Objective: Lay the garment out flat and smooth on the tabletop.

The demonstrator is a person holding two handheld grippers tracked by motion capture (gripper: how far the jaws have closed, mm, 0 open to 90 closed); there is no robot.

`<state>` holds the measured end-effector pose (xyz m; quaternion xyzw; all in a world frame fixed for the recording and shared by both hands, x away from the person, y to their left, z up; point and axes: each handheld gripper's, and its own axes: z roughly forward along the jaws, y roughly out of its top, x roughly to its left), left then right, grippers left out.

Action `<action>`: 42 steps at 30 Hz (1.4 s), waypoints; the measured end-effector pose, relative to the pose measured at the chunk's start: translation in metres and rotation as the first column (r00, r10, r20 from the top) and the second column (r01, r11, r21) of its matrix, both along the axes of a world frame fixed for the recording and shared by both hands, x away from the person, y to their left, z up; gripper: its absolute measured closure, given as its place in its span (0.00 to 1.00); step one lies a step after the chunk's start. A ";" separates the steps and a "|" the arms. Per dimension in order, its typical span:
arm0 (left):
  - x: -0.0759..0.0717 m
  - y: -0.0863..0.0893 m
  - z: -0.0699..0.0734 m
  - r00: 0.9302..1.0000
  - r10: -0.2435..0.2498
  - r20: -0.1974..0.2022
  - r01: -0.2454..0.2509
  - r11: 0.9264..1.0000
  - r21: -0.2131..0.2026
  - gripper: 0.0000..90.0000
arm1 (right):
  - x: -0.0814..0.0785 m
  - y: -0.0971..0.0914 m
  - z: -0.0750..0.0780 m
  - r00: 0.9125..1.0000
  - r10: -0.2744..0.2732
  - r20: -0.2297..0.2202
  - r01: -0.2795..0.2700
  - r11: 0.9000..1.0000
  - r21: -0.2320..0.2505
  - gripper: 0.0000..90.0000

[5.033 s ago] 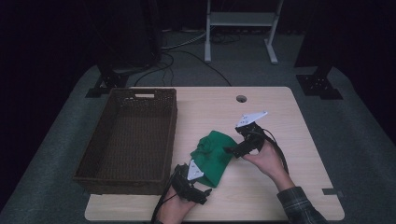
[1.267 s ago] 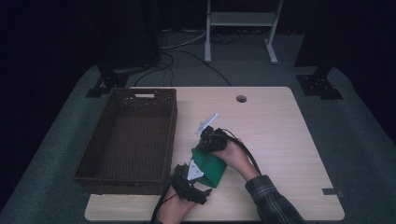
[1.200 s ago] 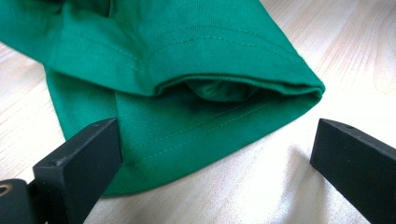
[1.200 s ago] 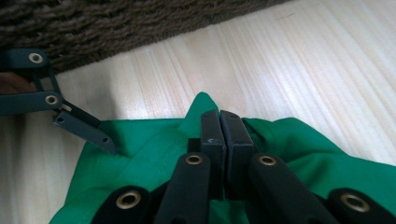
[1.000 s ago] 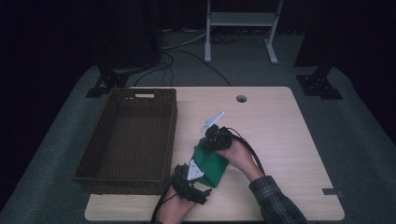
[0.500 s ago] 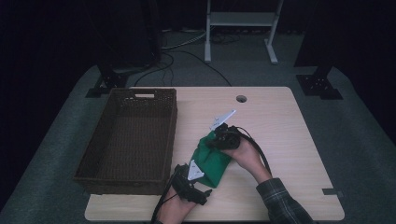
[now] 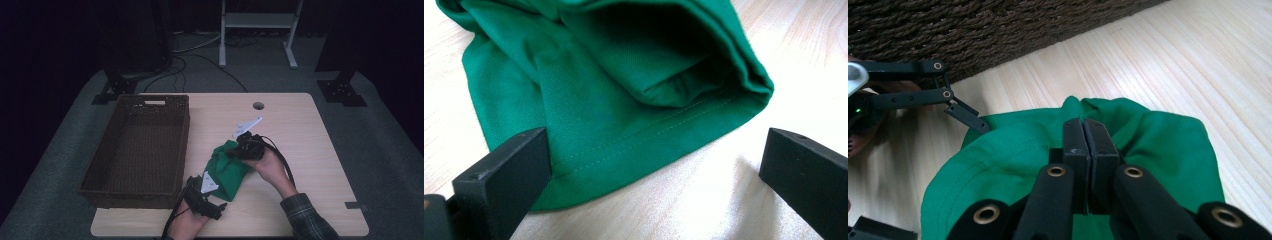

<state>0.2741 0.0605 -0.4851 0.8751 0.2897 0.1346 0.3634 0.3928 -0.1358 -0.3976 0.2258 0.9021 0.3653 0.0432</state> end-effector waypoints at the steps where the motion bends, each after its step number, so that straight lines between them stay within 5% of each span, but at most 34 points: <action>1: 0.000 0.000 0.000 1.000 0.000 0.000 0.000 1.000 0.000 0.00 | 0.000 -0.001 0.000 1.000 0.001 0.000 -0.001 1.000 -0.001 1.00; 42: 0.000 0.000 0.000 1.000 -0.001 -0.001 0.001 1.000 -0.001 0.00 | -0.019 -0.050 -0.004 0.998 -0.062 0.012 0.062 0.998 -0.006 1.00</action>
